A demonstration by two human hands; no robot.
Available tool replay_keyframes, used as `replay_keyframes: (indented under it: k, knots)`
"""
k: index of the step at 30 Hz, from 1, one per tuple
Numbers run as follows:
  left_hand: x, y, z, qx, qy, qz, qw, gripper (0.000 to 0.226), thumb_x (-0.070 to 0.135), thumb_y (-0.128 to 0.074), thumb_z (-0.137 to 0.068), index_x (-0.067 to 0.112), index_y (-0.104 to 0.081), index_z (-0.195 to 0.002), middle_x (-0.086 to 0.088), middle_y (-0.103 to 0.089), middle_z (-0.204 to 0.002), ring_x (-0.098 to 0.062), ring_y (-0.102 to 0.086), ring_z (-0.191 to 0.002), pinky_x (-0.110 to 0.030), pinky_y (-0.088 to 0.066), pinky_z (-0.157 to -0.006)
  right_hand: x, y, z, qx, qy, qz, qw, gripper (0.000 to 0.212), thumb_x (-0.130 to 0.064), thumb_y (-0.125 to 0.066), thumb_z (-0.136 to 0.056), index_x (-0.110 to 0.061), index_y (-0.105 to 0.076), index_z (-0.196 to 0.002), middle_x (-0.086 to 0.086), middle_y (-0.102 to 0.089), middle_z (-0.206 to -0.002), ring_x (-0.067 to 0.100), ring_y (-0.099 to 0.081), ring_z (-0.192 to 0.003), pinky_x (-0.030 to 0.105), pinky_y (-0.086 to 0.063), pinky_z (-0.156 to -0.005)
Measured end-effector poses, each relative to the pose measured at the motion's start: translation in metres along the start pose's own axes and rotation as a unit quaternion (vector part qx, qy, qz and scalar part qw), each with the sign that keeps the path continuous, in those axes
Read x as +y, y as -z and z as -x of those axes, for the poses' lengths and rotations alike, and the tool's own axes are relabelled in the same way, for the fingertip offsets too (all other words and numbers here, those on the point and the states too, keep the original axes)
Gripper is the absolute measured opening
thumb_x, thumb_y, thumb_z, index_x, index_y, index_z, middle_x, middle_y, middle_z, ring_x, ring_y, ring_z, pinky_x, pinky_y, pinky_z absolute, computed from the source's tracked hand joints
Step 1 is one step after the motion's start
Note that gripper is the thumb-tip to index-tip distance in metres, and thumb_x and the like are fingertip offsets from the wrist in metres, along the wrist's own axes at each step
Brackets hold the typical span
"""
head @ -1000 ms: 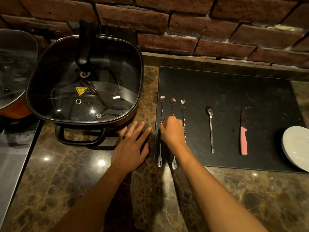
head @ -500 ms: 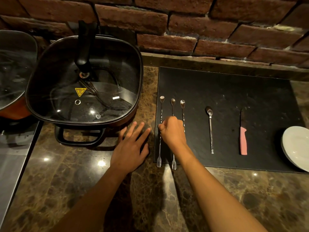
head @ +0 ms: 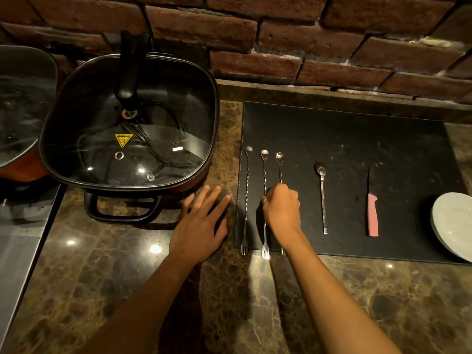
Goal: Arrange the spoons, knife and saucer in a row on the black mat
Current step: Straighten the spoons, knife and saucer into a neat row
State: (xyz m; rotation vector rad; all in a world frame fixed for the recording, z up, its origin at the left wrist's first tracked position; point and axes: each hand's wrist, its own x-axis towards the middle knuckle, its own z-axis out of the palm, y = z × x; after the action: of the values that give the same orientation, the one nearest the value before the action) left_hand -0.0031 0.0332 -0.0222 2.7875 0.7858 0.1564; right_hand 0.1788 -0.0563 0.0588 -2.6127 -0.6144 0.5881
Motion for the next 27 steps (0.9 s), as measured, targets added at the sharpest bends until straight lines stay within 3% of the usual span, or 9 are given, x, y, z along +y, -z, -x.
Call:
replay_keyframes:
  k: [5,10,14,27]
  knots:
    - [0.000,-0.001,0.001,0.002,-0.002,0.000,1.000,0.058,0.043,-0.039,-0.102,0.026,-0.038,-0.157,-0.004,-0.035,-0.166,-0.025,-0.023,-0.157,-0.050,-0.022,-0.124,-0.004,-0.003,-0.003,-0.007,0.002,-0.004,1.000,0.013,-0.014,-0.058,-0.092,-0.002,-0.063,-0.094,0.020,-0.058,-0.104,0.042,-0.060,-0.093,0.036,-0.046,-0.067]
    - [0.000,0.000,0.001,0.010,-0.004,-0.004,1.000,0.058,0.042,-0.039,-0.102,0.024,-0.039,-0.156,-0.005,-0.037,-0.165,-0.026,-0.025,-0.157,-0.050,-0.022,-0.124,-0.008,-0.004,-0.007,-0.012,0.002,-0.001,1.000,0.014,-0.014,-0.059,-0.093,-0.003,-0.065,-0.097,0.020,-0.061,-0.105,0.041,-0.062,-0.095,0.039,-0.051,-0.072]
    - [0.001,0.000,0.001,0.009,-0.004,-0.005,1.000,0.058,0.042,-0.040,-0.102,0.024,-0.039,-0.156,-0.005,-0.036,-0.165,-0.026,-0.024,-0.157,-0.050,-0.022,-0.124,-0.010,-0.005,-0.009,-0.016,0.005,0.000,1.000,0.012,-0.015,-0.061,-0.093,-0.004,-0.064,-0.097,0.018,-0.060,-0.105,0.038,-0.062,-0.094,0.035,-0.047,-0.067]
    - [0.001,0.001,0.001,0.007,-0.004,-0.008,1.000,0.059,0.042,-0.039,-0.102,0.023,-0.039,-0.157,-0.005,-0.034,-0.166,-0.025,-0.023,-0.157,-0.051,-0.022,-0.124,-0.008,-0.006,-0.010,-0.025,0.018,0.010,0.999,0.014,-0.019,-0.059,-0.094,-0.007,-0.064,-0.099,0.016,-0.059,-0.105,0.034,-0.062,-0.092,0.043,-0.056,-0.073]
